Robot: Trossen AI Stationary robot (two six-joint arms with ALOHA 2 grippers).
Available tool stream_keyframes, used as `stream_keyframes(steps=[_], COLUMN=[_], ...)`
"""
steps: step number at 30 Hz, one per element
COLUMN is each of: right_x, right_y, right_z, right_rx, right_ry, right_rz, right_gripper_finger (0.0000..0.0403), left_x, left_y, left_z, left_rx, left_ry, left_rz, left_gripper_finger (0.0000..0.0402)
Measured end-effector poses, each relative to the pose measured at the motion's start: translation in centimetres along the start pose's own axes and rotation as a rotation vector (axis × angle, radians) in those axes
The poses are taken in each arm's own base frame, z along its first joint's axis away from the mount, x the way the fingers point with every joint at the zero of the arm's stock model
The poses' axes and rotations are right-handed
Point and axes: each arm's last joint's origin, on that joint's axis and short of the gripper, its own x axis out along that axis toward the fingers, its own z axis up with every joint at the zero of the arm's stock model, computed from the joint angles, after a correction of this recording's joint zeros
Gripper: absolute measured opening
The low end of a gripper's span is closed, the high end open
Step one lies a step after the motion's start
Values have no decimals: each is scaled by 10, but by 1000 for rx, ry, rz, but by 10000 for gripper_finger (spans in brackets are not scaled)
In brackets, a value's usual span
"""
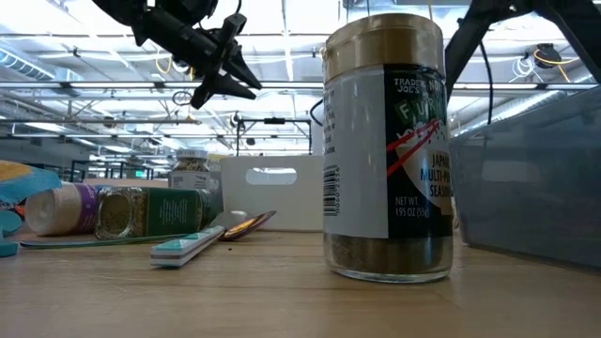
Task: Pick & Place Food Item
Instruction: Put the orange seasoning pack into the bottom black bin
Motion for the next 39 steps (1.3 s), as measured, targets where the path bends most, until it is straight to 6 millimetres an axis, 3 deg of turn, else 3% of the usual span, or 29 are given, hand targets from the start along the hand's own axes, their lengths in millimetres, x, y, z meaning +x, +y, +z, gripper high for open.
stream_keyframes(steps=[39], right_x=[14], right_y=[-1], right_z=[-1], right_rx=[39], right_ry=[-24], right_rz=[-5], right_gripper_finger=[157], left_x=[0], left_y=[-2], left_z=[-1], left_rx=[-53], left_ry=[27], left_rz=[-44], left_gripper_finger=[108])
